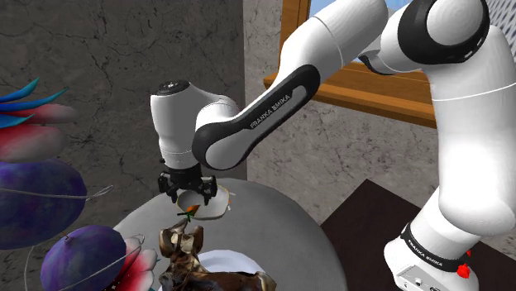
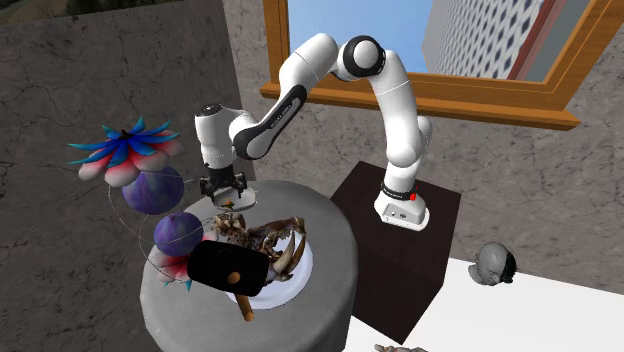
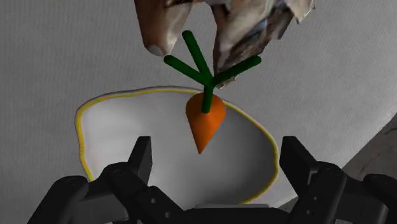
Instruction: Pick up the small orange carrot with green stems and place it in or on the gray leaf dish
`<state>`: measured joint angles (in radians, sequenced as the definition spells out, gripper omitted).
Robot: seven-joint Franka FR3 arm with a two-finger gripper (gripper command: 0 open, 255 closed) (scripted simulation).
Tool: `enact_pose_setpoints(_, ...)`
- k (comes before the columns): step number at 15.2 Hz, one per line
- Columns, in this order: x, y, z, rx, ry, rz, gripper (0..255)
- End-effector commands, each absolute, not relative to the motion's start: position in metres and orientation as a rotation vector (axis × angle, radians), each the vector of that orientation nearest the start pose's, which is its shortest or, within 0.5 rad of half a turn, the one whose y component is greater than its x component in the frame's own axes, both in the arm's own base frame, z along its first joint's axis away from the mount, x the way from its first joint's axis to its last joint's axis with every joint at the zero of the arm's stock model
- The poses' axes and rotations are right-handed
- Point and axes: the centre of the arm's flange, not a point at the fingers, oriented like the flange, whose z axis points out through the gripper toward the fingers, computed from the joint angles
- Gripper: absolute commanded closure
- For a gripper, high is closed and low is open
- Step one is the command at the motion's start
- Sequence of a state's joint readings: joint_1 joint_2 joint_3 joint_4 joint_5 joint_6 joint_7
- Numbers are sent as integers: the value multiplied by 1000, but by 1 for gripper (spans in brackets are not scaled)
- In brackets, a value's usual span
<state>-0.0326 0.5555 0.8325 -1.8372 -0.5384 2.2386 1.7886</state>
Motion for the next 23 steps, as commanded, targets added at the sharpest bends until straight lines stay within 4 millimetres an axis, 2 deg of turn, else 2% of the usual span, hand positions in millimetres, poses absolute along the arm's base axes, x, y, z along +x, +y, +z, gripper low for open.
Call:
enact_pose_setpoints(1,480,450,323,-3102,837,-96,0)
enact_pose_setpoints(9,482,447,283,-3102,837,-96,0)
enact_pose_setpoints(17,482,447,283,-3102,837,-96,0)
enact_pose_setpoints(18,482,447,283,-3102,837,-96,255)
enact_pose_setpoints(23,482,446,283,-3102,837,-96,255)
